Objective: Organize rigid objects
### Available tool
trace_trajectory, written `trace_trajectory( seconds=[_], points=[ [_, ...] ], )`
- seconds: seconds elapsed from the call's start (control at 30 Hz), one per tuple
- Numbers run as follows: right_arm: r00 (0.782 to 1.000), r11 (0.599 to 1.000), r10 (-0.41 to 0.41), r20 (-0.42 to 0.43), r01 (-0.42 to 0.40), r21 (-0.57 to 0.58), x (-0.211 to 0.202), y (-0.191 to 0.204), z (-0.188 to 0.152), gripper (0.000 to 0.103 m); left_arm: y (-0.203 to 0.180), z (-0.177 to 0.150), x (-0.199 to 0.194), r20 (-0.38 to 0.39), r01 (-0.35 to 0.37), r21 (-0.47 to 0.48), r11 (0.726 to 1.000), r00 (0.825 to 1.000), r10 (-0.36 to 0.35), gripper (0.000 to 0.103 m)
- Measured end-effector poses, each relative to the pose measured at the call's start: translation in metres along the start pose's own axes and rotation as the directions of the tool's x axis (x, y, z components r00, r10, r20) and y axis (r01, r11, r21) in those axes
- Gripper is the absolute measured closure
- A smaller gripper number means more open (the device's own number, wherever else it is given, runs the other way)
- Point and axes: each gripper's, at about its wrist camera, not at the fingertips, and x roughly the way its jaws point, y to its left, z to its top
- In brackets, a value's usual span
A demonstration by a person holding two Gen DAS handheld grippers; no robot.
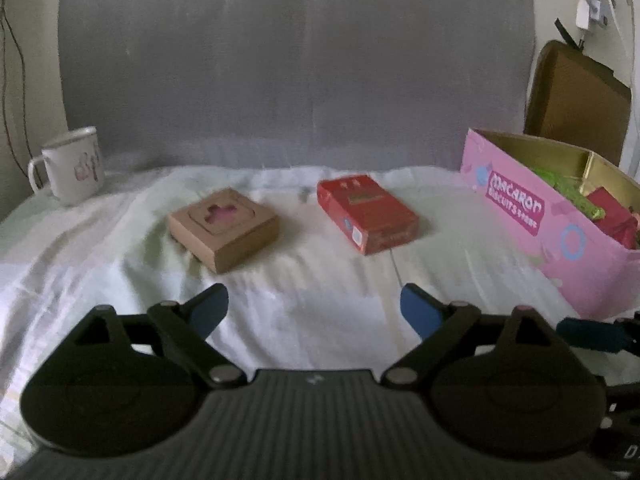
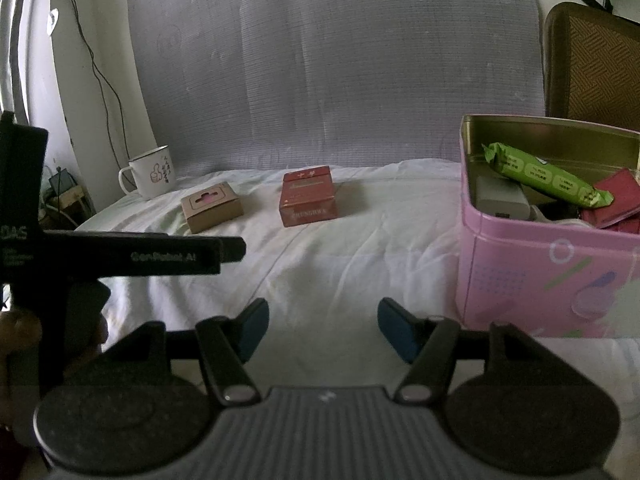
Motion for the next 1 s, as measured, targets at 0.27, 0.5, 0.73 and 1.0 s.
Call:
trace_trajectory(
  seconds=[0.27,0.5,0.73,1.0],
  points=[
    [1.000,1.000,-0.008,0.006,0.008,-0.001,-0.001,0.001,-0.001,0.041,0.001,0.002,-0.015,0.136,-0.055,-0.010,0.998,0.989,0.055,0.007],
    [1.000,1.000,-0.006,0.003,0.006,-0.001,-0.001,0.000,-0.001,0.041,0.002,0.002,-0.015,0.127,-0.048,-0.010,0.999,0.991,0.049,0.007],
    [1.000,0.999,0.010,-0.011,-0.010,-0.031,0.009,0.007,0.006,0.041,0.022,0.006,-0.013,0.082,-0.018,-0.130,0.991,0.996,0.029,0.007],
    [0.999,0.998,0.029,-0.021,-0.030,-0.062,0.037,0.019,0.032,0.029,0.040,0.010,-0.011,0.040,-0.013,-0.218,0.976,0.999,0.022,0.007]
  ],
)
